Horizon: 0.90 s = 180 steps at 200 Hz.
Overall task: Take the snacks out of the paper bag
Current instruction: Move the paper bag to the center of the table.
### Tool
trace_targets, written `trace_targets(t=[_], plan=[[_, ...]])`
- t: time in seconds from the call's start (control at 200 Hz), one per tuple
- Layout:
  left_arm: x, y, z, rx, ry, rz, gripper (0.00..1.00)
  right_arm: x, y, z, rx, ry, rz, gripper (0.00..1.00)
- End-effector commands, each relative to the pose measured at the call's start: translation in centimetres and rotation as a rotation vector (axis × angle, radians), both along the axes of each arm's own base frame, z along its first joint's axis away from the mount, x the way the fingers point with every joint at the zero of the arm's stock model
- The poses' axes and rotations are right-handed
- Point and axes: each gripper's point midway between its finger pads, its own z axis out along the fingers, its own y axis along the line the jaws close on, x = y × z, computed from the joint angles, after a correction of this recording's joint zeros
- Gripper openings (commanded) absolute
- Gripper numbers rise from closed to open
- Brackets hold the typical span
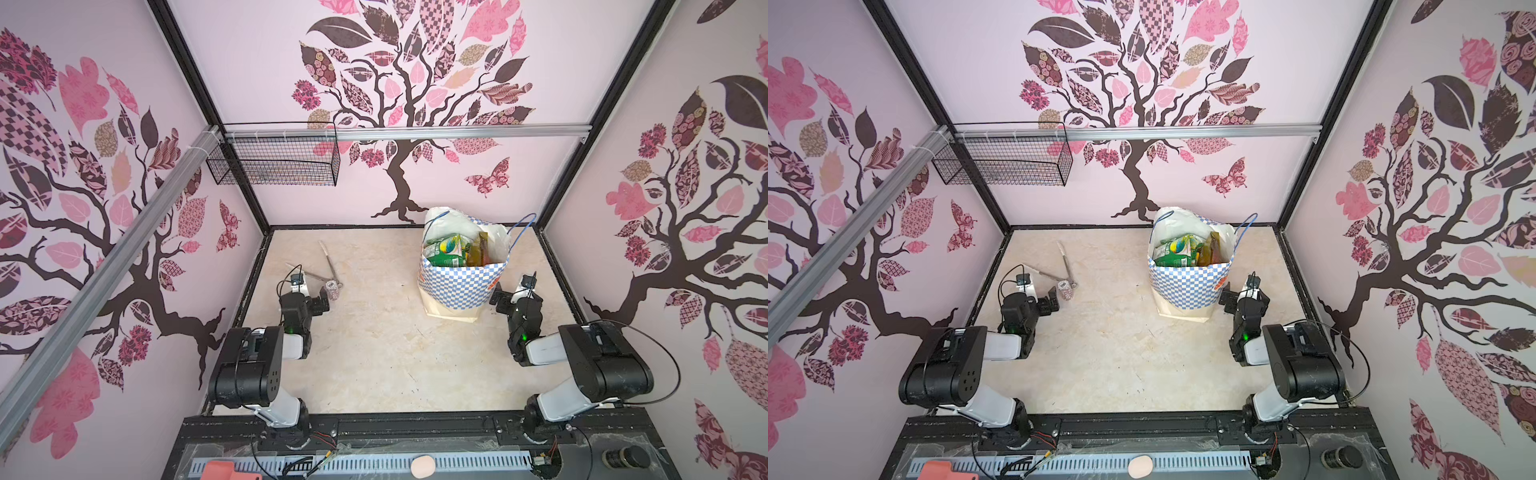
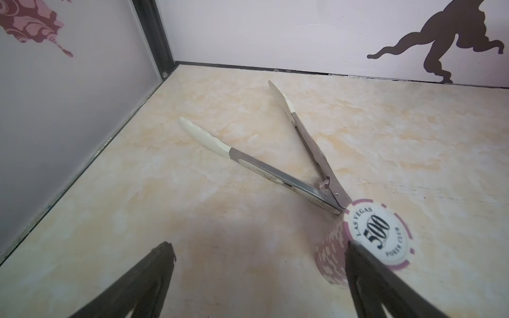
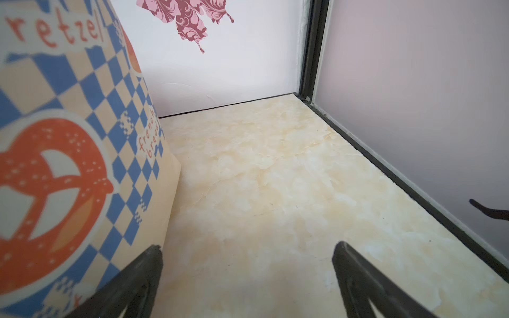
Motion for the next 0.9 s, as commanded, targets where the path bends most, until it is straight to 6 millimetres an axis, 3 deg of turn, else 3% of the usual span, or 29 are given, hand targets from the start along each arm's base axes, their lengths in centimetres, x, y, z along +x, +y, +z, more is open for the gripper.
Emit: trace_targets(t=[0.0,0.105,0.6,0.735,0.8,0.895], plan=[[0.7,0.0,1.4,0.007,-0.039,-0.005,0.99,-0.6,-0.5,0.7,0.006,-0.043,-0.036,1.0],[0.6,0.0,1.3,0.007,-0.037,-0.006,0.99,0.1,-0.4,0.5,-0.003,-0.019,-0.034,1.0],[0.6,-0.1,1.4,0.007,-0.039,-0.007,0.99,0.0,-0.3,0.5,-0.005,-0.021,-0.026,0.99],[0.5,0.0,1.6,0.018,-0.052,0.0,0.99,-0.8,0.3,2.9,-0.021,-0.04,-0.017,1.0],[0.1,0.2,2.6,0.042,-0.084,0.041,0.99,-1.5,-0.7,3.8,0.097,0.023,-0.102,0.99],[-1.3,0.1,4.8,0.078,-0.099,0.082,0.99,-3.1,-1.3,7.1,0.232,0.007,-0.168,1.0]])
